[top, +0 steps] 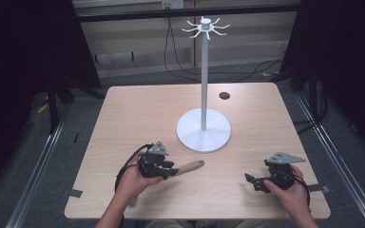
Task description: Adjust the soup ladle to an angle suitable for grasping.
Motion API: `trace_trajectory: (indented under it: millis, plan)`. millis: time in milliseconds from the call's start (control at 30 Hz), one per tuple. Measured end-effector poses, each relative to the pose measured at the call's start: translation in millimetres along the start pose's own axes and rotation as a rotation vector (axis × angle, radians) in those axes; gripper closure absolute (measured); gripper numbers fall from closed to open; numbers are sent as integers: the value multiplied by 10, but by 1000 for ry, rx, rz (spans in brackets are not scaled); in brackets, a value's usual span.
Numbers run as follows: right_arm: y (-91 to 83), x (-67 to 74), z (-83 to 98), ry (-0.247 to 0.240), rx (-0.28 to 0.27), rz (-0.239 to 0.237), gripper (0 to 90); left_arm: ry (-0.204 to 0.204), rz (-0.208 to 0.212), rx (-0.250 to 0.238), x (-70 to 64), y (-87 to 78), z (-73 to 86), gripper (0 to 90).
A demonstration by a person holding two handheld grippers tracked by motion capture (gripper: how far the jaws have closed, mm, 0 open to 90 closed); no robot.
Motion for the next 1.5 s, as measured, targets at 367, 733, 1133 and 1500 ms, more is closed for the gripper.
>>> trace_trajectory:
  millis: [367, 733, 1133, 1500]
  plan:
    - [-23, -6, 9, 9, -4, 3, 29, 43, 80, 97, -154, 219, 83, 862]
    - [-7, -1, 9, 13, -8, 1, 29, 56, 68, 152, -140, 323, 130, 889]
    - [-13, -7, -8, 10, -16, 8, 29, 70, 4, 145, -34, 332, 93, 900]
    - [-17, -18, -9, 12, -17, 17, 29, 66, -55, 143, 69, 338, 72, 900]
Point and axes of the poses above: each handheld gripper's, and its own axes: y roughly forward along the jaws, z roughly out of its underside, x roughly to its left, the point moved 6 cm from there along y, roughly forward along the jaws, and after that the axes turned 9 degrees about -x, right-handed, at the moved point
